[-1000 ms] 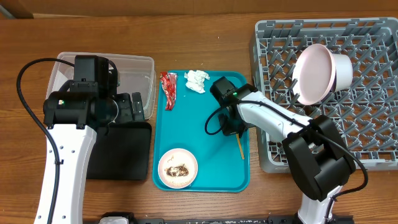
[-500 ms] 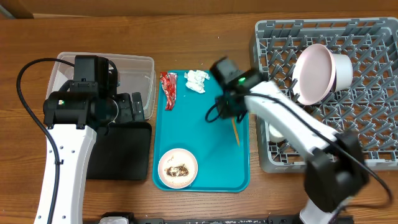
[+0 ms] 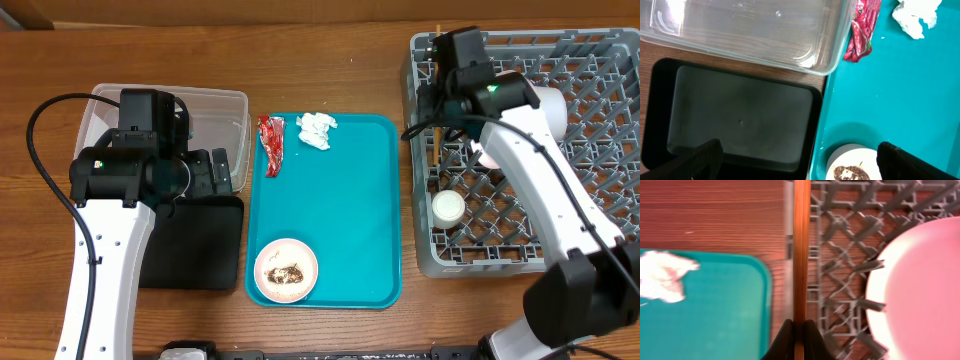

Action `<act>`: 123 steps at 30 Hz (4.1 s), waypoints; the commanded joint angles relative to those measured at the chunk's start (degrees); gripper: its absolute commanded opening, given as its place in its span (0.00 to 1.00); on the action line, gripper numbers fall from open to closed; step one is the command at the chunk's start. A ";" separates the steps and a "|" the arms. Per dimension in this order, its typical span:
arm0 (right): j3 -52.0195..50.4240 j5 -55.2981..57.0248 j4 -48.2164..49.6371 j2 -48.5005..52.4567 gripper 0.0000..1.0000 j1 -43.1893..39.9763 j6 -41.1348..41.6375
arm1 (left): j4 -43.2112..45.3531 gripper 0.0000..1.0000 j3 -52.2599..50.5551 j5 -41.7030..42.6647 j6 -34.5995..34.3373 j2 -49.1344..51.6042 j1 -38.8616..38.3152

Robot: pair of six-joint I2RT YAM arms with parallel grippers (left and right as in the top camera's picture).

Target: Sort waste into correct bins and load items into the dishwasher

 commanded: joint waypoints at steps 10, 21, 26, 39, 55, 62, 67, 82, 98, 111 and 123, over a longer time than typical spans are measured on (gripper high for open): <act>1.86 1.03 -2.99 3.39 0.47 -0.70 -2.95 | 0.04 1.00 0.63 -0.74 0.92 0.44 0.24; 10.84 -11.21 -13.05 -9.57 0.55 5.07 -1.40 | 0.04 1.00 0.63 -0.74 0.90 0.44 0.24; 10.84 -16.57 -12.87 -17.68 1.00 9.77 -1.40 | 0.04 1.00 0.63 -0.74 0.90 0.44 0.24; 10.86 -23.37 -22.80 -26.77 1.00 12.22 -1.36 | 0.04 1.00 0.63 -0.74 0.92 0.44 0.24; 7.19 -13.44 -12.98 -46.86 1.00 -1.57 -10.62 | 0.04 1.00 0.63 -0.72 0.90 0.44 0.24; -9.33 -12.13 -6.01 -57.24 1.00 -8.94 -10.64 | 0.04 1.00 0.63 -0.74 0.92 0.44 0.24; -25.88 -12.20 5.07 -66.23 1.00 -12.31 -10.60 | 0.04 1.00 0.63 -0.72 0.92 0.44 0.24; -61.33 -12.22 23.34 -88.35 1.00 -18.88 -10.40 | 0.04 1.00 0.63 -0.72 0.92 0.44 0.24; -85.35 -12.41 43.65 -100.30 1.00 -24.72 -10.40 | 0.04 1.00 0.63 -0.72 0.90 0.44 0.24; -90.73 -12.17 51.69 -100.32 1.00 -25.70 -10.45 | 0.04 1.00 0.63 -0.72 0.92 0.44 0.24; -90.73 -12.15 50.47 -100.30 1.00 -25.55 -10.43 | 0.04 1.00 0.63 -0.72 0.92 0.44 0.24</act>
